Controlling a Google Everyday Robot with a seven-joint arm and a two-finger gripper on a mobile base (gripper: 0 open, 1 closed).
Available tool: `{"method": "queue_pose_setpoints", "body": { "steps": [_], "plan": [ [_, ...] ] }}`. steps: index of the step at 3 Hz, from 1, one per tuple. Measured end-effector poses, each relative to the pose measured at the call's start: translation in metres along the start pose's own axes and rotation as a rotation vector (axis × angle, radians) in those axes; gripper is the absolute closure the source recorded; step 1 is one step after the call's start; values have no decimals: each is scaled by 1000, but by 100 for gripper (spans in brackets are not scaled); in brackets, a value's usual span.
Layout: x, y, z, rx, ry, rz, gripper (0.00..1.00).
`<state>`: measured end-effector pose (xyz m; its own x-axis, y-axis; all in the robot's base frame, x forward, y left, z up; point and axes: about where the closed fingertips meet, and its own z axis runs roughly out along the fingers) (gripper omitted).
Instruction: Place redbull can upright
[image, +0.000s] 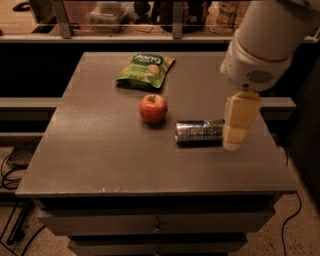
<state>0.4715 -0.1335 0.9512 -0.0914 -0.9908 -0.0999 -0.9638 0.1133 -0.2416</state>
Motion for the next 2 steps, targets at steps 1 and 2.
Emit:
{"method": "queue_pose_setpoints", "body": {
  "steps": [1,2],
  "plan": [
    [-4,-1,0,2,-3,-8,0],
    [-23,-2,19,-38,-56,-21,0]
  ]
}}
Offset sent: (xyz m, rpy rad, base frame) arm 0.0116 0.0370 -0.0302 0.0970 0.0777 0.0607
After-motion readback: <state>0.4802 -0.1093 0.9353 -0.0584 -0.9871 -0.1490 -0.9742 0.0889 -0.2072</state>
